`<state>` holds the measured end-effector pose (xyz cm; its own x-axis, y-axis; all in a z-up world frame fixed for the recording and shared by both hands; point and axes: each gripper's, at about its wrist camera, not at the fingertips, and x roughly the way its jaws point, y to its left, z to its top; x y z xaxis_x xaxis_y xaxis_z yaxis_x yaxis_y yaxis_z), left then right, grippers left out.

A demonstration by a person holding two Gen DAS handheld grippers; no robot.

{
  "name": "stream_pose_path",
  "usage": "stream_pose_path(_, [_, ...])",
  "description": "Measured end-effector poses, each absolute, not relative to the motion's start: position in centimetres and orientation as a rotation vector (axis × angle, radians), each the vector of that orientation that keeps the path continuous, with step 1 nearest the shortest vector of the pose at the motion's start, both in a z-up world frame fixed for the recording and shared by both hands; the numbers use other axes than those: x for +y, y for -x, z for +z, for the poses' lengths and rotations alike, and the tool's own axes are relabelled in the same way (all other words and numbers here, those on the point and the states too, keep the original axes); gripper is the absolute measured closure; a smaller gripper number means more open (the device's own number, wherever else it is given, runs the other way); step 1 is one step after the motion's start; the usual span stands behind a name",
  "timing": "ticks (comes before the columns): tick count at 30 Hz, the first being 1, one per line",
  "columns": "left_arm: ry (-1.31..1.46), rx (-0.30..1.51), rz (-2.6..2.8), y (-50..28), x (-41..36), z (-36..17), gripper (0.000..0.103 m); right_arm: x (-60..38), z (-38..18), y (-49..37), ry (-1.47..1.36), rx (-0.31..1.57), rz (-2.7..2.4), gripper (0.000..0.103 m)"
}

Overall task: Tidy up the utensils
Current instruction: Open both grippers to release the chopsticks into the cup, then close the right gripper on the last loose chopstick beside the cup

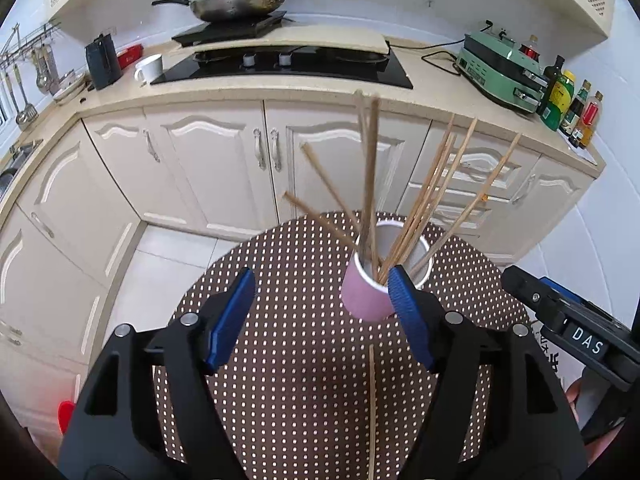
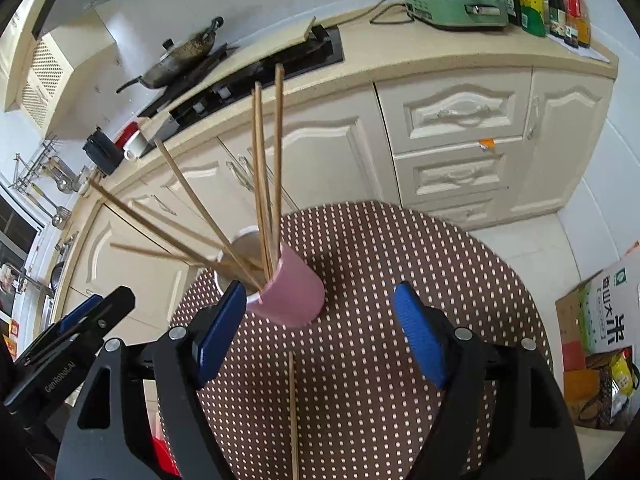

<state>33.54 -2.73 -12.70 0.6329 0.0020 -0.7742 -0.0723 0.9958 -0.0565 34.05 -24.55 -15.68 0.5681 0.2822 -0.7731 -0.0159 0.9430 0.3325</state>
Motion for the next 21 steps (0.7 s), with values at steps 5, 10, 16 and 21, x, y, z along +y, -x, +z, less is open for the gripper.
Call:
stream_pose_path(5, [0.093, 0.935, 0.050, -32.4, -2.0, -14.3, 0.034, -24.1, -17.8, -33.0, -0.299, 1.015, 0.174, 0.030])
stream_pose_path(10, [0.093, 0.996, 0.059, -31.4, -1.2, -16.4, 0.033, -22.8, -20.3, -32.0, -0.267, 1.082, 0.164, 0.030])
stream_pose_path(16, [0.106, 1.067, 0.071, -30.3, -0.3, -19.1, 0.033, -21.3, -23.9, -31.2, -0.253, 1.185, 0.151, 0.030])
stream_pose_path(21, [0.117, 1.130, 0.077, -29.6, 0.5, -21.0, 0.033, -19.2, -26.3, -30.6, -0.229, 1.260, 0.191, 0.045])
